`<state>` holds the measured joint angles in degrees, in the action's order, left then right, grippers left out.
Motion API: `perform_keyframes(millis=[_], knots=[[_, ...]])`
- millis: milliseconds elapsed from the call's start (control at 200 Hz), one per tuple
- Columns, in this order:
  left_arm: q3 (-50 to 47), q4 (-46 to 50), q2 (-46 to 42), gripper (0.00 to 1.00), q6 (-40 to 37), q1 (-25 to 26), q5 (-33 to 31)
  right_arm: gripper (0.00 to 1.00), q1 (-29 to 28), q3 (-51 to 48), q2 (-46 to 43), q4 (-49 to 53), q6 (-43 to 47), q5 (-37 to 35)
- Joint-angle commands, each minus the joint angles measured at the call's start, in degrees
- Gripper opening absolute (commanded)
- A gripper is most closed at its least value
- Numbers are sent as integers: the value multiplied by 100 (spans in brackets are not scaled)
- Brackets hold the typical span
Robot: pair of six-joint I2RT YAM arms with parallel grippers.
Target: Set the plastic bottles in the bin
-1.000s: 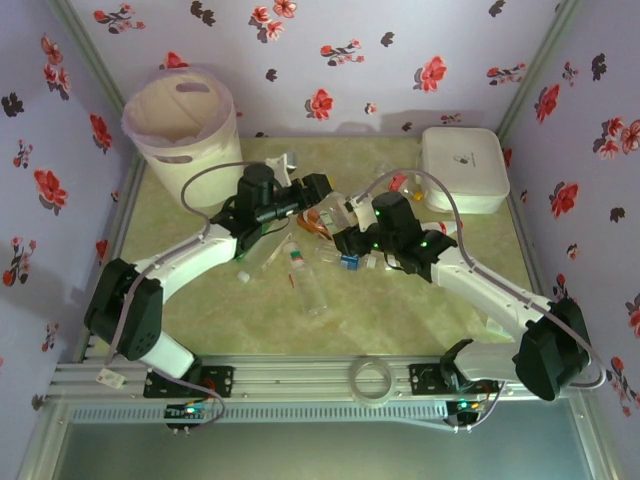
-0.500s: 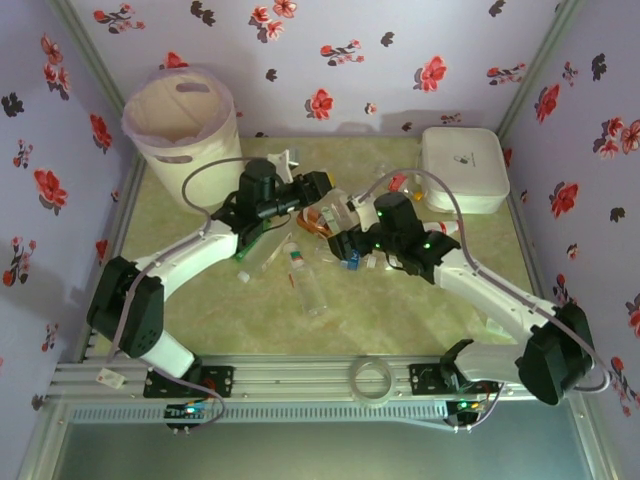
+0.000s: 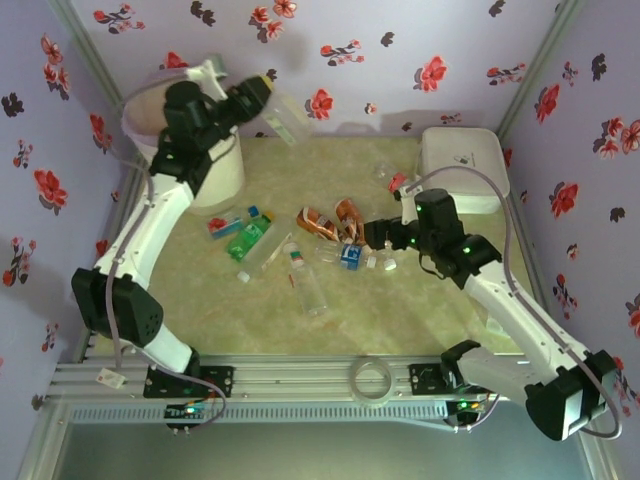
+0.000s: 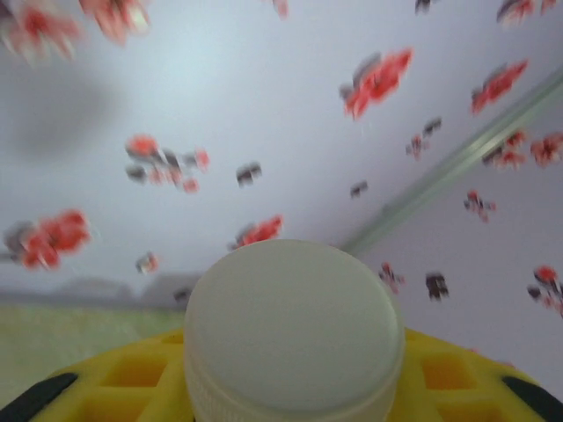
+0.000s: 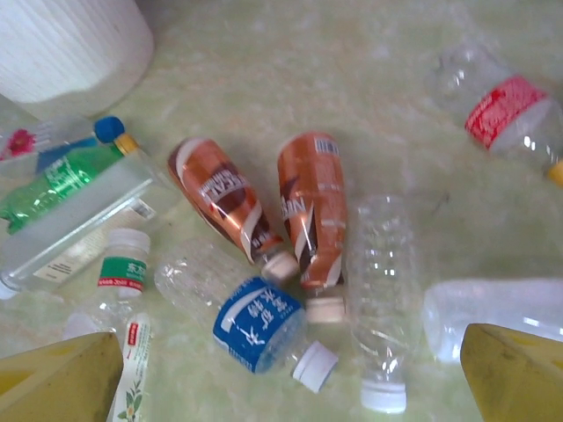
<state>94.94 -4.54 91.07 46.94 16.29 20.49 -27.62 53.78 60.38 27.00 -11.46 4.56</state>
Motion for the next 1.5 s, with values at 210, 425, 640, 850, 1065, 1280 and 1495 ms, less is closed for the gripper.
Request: perform_keyframes(millis=[210, 425, 640, 850, 1065, 1280, 1495], knots=[[1654, 972, 361, 0, -915, -1274, -656, 99, 81, 78, 525, 605, -330, -161], [2543, 2291, 770, 0, -1205, -2083, -1015, 99, 210, 193, 677, 956, -400, -223], [4239, 4119, 2034, 0, -2144, -2218, -1379, 99, 315, 81, 546, 969, -435, -296], [5630, 5459, 3278, 0, -2870, -2211, -1685, 99, 389, -26, 424, 1120, -394, -518], [5641, 5868, 3838, 0, -3560, -2119, -1738, 99, 415, -114, 462, 1137, -365, -644], [5635, 6139, 4215, 0, -3821, -1944, -1738, 99, 412, -212, 493, 1114, -400, -723], [5531, 6305, 4485, 0, -3929, -1796, -1805, 99, 489, -170, 523, 1237, -584, -737]])
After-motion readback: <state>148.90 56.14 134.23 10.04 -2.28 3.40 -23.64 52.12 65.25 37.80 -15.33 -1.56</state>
